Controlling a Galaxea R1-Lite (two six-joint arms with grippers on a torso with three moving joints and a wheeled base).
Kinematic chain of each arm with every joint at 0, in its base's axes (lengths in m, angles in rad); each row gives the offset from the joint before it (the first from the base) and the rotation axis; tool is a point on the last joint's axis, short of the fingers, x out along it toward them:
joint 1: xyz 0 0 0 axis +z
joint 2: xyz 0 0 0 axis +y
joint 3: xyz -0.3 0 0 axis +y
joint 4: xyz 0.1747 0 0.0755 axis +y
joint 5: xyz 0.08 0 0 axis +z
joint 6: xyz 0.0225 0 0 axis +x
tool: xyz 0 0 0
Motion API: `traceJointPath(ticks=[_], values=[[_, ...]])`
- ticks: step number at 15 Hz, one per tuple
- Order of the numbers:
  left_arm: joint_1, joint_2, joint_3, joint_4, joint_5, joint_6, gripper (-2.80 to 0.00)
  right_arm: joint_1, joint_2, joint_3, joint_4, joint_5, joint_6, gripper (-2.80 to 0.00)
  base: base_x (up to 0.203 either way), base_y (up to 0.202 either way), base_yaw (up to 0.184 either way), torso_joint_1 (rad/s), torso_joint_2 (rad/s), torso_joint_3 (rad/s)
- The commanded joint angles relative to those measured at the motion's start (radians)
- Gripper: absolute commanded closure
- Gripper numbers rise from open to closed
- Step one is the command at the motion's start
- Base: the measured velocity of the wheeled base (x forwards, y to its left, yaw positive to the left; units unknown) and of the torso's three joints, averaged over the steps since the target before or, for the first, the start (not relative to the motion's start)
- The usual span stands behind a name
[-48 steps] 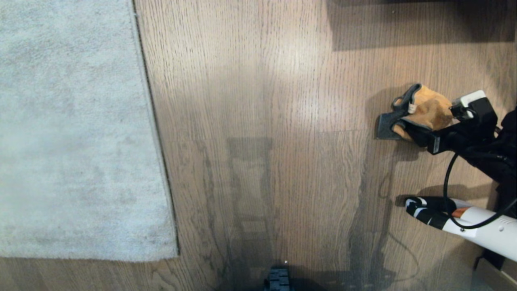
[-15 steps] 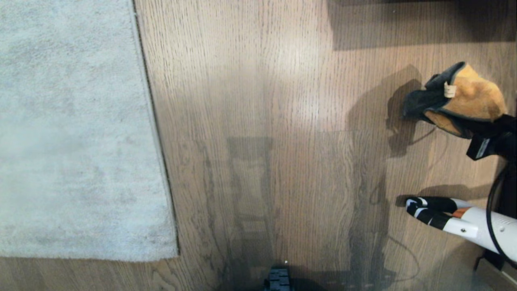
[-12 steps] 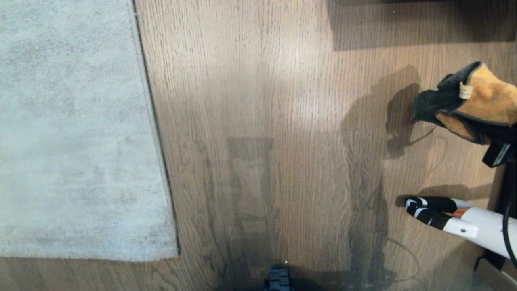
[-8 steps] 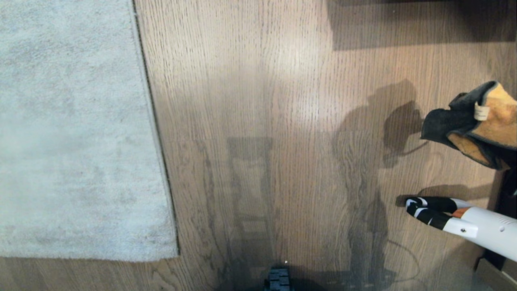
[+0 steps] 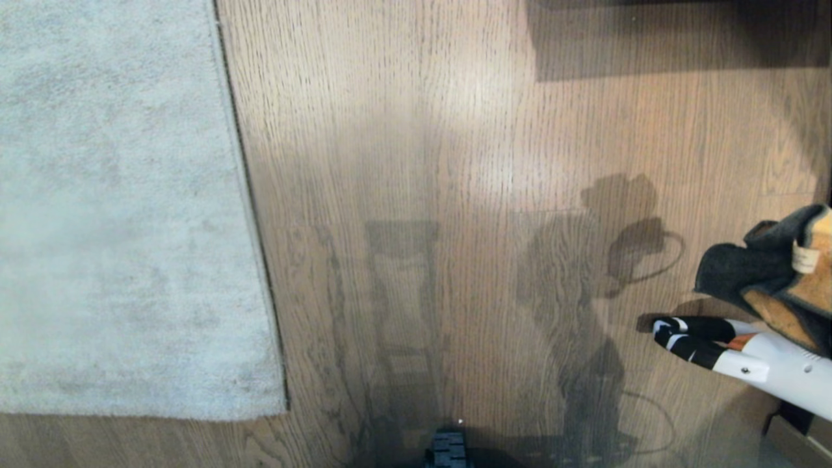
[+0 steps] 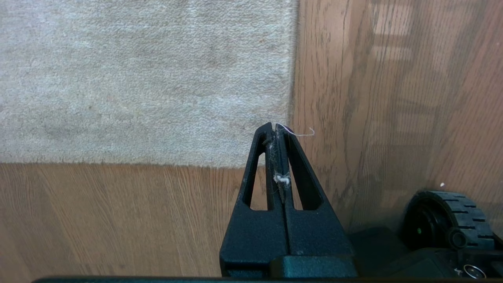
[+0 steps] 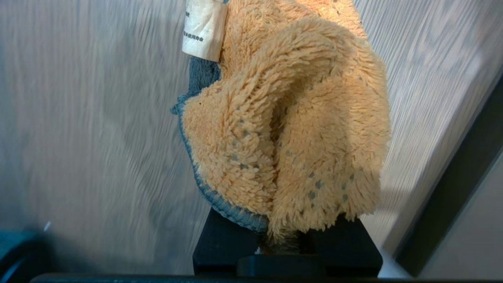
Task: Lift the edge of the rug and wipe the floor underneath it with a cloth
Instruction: Lift up the carpet
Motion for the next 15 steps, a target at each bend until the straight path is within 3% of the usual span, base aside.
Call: traceJointPath(ticks=[1, 5, 7, 11, 15], values=[[0.0, 0.0, -0.001, 0.0, 0.001, -0.001, 0.0, 0.001, -0.145, 0.044, 0.081, 0.002, -0.001, 0.0, 0.0, 0.0, 0.0, 0.0, 0.0, 0.0], [0.0, 0.0, 0.001, 0.0, 0.001, -0.001, 0.0, -0.002, -0.319, 0.12, 0.275, -0.011, 0.028, 0.0, 0.0, 0.0, 0.0, 0.0, 0.0, 0.0], [-0.001, 0.0, 0.0, 0.0, 0.001, -0.001, 0.0, 0.007, -0.4, 0.175, 0.331, -0.058, 0.034, 0.0, 0.0, 0.0, 0.0, 0.0, 0.0, 0.0], [0.0, 0.0, 0.001, 0.0, 0.001, -0.001, 0.0, 0.052, -0.558, 0.183, 0.515, -0.094, 0.03, 0.0, 0.0, 0.0, 0.0, 0.0, 0.0, 0.0], [-0.001, 0.0, 0.001, 0.0, 0.001, -0.001, 0.0, 0.112, -0.693, 0.182, 0.572, -0.096, 0.063, 0.0, 0.0, 0.0, 0.0, 0.0, 0.0, 0.0]])
